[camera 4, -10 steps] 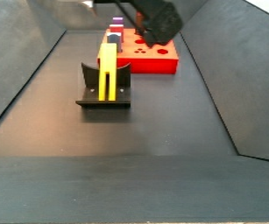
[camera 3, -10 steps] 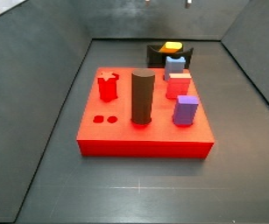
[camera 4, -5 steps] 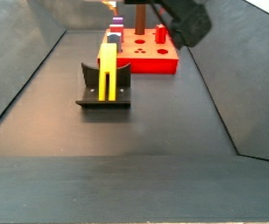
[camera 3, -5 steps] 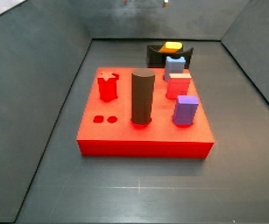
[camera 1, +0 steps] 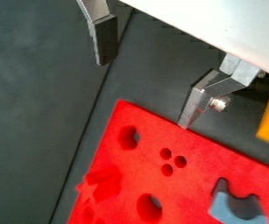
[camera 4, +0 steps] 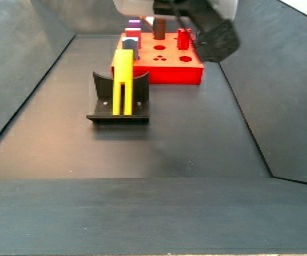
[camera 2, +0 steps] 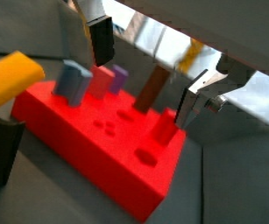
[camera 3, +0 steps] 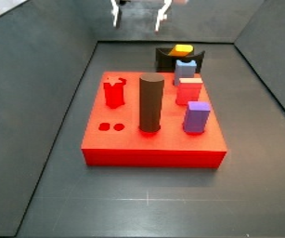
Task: Pick up the square-circle object. Move up. Rotate the square-circle object. Place the square-circle object on the fixture. Regrasp the square-circle object. Move to above the board. Insert the square-circle object.
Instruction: Regrasp the square-circle object.
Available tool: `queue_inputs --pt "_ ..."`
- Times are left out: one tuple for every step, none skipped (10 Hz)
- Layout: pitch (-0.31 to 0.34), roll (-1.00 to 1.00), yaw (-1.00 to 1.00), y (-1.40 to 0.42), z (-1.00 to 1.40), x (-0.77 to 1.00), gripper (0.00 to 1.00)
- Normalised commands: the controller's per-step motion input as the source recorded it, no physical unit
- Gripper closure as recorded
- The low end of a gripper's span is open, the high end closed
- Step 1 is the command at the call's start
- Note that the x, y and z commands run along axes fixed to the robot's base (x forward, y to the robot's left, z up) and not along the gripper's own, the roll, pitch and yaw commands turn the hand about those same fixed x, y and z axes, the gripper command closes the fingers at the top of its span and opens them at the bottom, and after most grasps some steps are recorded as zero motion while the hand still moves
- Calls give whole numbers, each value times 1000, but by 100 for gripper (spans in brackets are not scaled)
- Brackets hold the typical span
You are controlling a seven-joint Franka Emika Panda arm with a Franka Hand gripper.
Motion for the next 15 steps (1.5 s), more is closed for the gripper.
queue_inputs --pt "-142 840 -1000 -138 -611 -7 0" --pt "-175 828 -1000 -81 -369 5 0" --pt "-200 822 -1000 -55 -183 5 0" --pt "-224 815 -1000 -29 -49 -6 0" --pt "-249 812 -1000 -24 -31 -17 0" --pt "-273 808 -1000 -27 -25 -29 0" --pt "-304 803 -1000 -20 2 -43 0" --pt "-324 799 -1000 -20 10 -50 0" --pt "-340 795 -1000 -16 0 -48 0" --pt "-350 789 -1000 -14 -1 -40 0" --pt "-355 782 -1000 -5 -2 -37 0" --pt "-355 775 -1000 -11 -4 -35 0" --pt "-348 772 -1000 -12 -2 -38 0" --pt "-326 763 -1000 -7 -2 -44 0" --pt "-307 758 -1000 -4 -6 -44 0"
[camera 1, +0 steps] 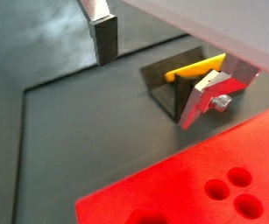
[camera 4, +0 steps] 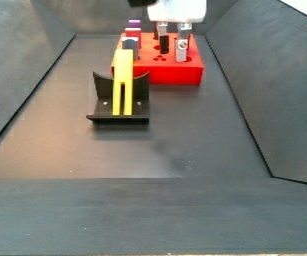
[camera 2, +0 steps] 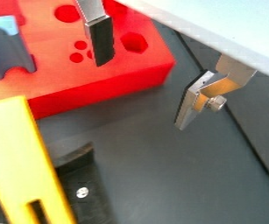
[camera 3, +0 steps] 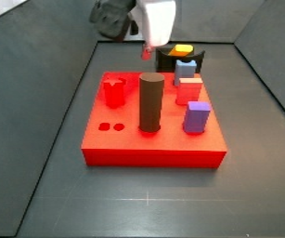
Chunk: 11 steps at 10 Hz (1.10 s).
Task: Pick up the square-circle object. Move up. Rotate the square-circle object. Place the square-circle object on the fixture. Regrasp the square-circle object. Move to above the board. Insert the square-circle object.
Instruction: Regrasp the square-circle object.
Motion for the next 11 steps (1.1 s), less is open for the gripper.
queue_inputs --pt "-239 755 -1000 -8 -8 -40 0" --pt "-197 753 -1000 -6 -11 -40 0" --pt "-59 625 -827 -5 -8 -42 0" --pt "18 523 -693 0 -5 -45 0" --pt "153 357 -433 -2 9 -37 0" --pt "239 242 -228 -11 17 -26 0" --pt "247 179 -140 -5 16 -7 0" --pt "236 152 -92 0 15 8 0" --pt "214 114 -11 -8 3 17 0" --pt "165 84 52 -7 1 1000 0" --pt "169 76 70 -5 -6 1000 0"
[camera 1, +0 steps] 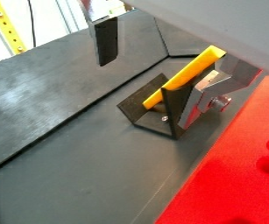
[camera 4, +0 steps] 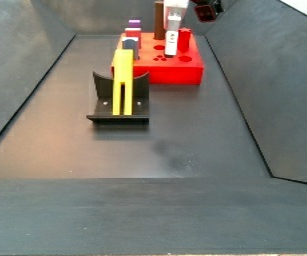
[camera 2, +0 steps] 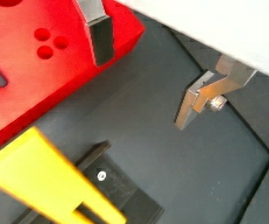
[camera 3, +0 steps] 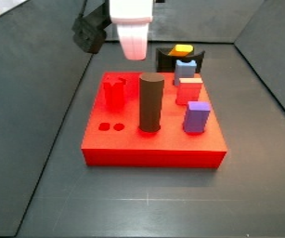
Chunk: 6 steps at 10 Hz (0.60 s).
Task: Pick up the square-circle object. Move up. Rotate the square-circle object. Place the square-circle object on the fixture. Regrasp the square-circle object. Move to above the board. Insert the square-circle object.
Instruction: Regrasp the square-circle object.
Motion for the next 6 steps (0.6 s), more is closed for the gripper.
queue_inputs --pt "172 68 76 -10 -14 1000 0" --pt "165 58 73 -14 -9 1000 0" --pt "162 50 73 -18 -5 1000 0" --pt "162 41 71 -22 -8 1000 0" --pt "162 35 71 -23 -6 1000 0" --pt "166 33 69 -26 -5 1000 0"
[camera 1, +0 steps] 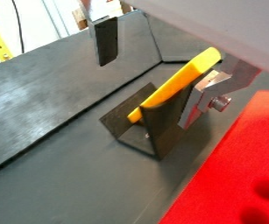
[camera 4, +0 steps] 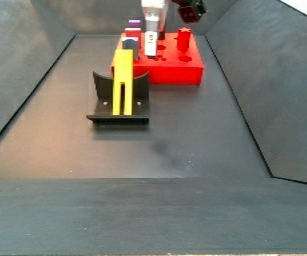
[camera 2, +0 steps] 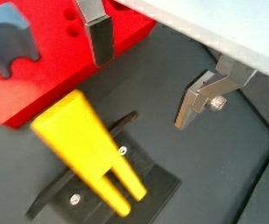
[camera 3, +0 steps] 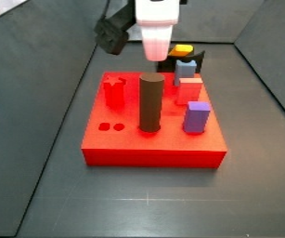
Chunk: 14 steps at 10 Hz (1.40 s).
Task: Pick up the square-circle object. Move up. Rotate the square-circle object. Place the square-circle object on the fixture. Regrasp the square-circle object. Move to above the board. Insert the square-circle object.
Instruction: Regrasp the square-circle object.
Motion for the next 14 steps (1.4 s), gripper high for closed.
queue_inputs --pt "171 27 66 -28 -6 1000 0" --pt "175 27 66 -29 -2 1000 0" --pt "183 29 67 -31 -1 998 0" --pt "186 25 68 -33 -3 911 0" --pt "190 22 71 -27 -2 801 0" --pt "194 22 72 -27 0 721 0" --pt "199 23 75 -29 1 641 0" --pt "201 20 76 -30 -4 570 0" --pt "205 19 76 -27 1 479 0" --pt "212 20 78 -28 -1 414 0" --pt "217 22 79 -27 -1 374 0" --pt "219 19 82 -30 2 281 0" --pt "218 13 83 -30 -4 246 0" --pt "218 11 86 -25 -1 175 0"
